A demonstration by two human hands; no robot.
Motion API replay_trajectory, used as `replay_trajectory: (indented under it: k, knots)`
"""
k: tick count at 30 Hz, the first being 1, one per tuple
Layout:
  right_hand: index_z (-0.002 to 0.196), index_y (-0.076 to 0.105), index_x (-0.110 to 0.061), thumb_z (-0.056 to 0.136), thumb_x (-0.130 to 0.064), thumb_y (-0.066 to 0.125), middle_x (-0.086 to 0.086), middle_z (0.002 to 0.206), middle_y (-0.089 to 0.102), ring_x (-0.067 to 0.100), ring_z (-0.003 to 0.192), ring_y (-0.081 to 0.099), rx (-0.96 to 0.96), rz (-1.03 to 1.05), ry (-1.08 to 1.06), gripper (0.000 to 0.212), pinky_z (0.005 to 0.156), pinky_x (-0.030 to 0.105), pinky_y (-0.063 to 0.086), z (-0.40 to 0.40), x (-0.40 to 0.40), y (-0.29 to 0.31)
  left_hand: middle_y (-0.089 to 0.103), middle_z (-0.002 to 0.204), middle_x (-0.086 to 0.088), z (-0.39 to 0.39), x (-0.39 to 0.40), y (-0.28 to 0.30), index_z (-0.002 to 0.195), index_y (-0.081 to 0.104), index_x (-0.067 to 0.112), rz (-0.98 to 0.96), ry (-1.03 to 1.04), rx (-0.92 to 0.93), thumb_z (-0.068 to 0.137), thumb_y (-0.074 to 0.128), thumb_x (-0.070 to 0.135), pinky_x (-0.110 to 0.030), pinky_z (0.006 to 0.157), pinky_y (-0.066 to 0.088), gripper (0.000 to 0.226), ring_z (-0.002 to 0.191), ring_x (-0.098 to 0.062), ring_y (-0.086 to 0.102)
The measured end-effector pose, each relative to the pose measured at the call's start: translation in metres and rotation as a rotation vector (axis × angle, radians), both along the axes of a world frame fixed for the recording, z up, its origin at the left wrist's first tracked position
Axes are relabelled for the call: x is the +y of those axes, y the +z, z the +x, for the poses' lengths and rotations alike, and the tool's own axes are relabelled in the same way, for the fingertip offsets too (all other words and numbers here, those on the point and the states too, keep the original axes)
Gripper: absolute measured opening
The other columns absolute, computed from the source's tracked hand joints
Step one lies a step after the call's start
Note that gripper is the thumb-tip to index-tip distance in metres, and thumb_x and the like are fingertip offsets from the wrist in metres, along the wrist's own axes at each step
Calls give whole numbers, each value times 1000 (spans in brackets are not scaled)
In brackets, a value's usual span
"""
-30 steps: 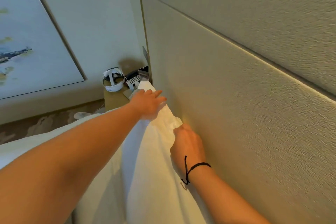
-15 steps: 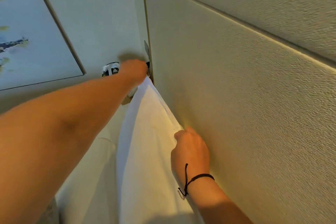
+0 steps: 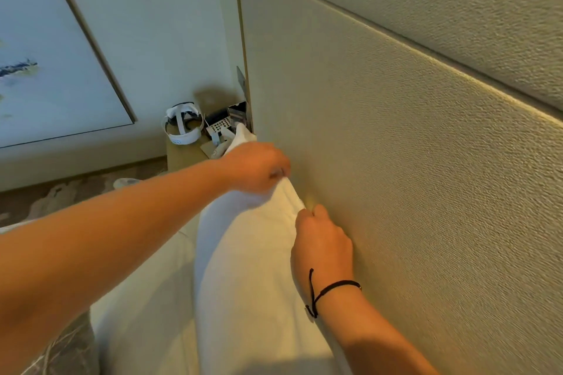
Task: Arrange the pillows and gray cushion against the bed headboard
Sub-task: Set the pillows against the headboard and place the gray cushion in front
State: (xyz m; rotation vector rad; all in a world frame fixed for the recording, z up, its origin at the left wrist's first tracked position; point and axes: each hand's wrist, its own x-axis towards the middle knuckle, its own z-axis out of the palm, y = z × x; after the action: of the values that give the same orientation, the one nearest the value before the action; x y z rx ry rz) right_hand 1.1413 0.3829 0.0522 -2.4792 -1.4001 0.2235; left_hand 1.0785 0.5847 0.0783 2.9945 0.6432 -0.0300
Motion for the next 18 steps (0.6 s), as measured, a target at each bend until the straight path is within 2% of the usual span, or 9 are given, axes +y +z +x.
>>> replay_trajectory:
  k: [2,4,6,8,12,15,17,18]
  knots:
    - [91,48,-18,82,6,37,4,104,50,25,65,39,31,15,8,27,58,34,33,0,-1,4,65,116,8,-2,-29,0,123,61,32,-134,-141,171,96,47,22,-38,86,49,31,104,-16,58]
    - [102,52,-19,82,4,37,4,107,51,27,70,45,69,33,15,34,60,34,34,-1,-7,10,61,118,3,0,-51,2,125,57,28,-227,-215,247,97,47,19,-39,86,48,31,102,-18,56]
    - [116,49,-19,85,0,38,6,109,52,31,80,55,54,-8,38,38,62,35,36,-5,-19,16,57,116,-1,3,-65,4,123,58,23,-264,-244,289,96,52,20,-39,86,48,27,100,-20,56]
    - [124,43,-17,85,0,40,8,102,53,32,82,58,28,-88,69,43,60,35,37,-10,-41,22,58,114,-4,7,-75,7,121,62,20,-213,-255,336,96,57,24,-39,87,50,26,98,-21,57]
    - [100,45,-19,78,4,37,2,86,52,24,66,46,60,-132,62,33,50,33,34,-18,-104,26,65,107,-6,3,-87,9,111,69,14,-172,-258,291,96,58,26,-39,85,52,23,95,-22,59]
    - [86,42,-23,80,3,36,-2,83,50,21,62,44,-35,-128,15,27,45,30,27,-18,-147,29,69,106,-5,1,-90,16,109,70,15,-121,-215,158,98,54,25,-37,84,53,21,92,-21,61]
    - [87,45,-24,85,1,42,-3,88,53,21,65,50,-160,-113,-35,25,48,30,30,-19,-162,37,69,107,-5,4,-92,22,110,70,17,-90,-159,73,99,52,25,-34,84,52,22,93,-21,62]
    - [87,50,-22,84,0,52,-2,86,56,22,64,55,-215,-112,-39,22,48,29,32,-21,-166,41,69,108,-5,5,-94,24,112,70,17,-69,-127,36,100,51,25,-33,85,51,24,94,-22,62]
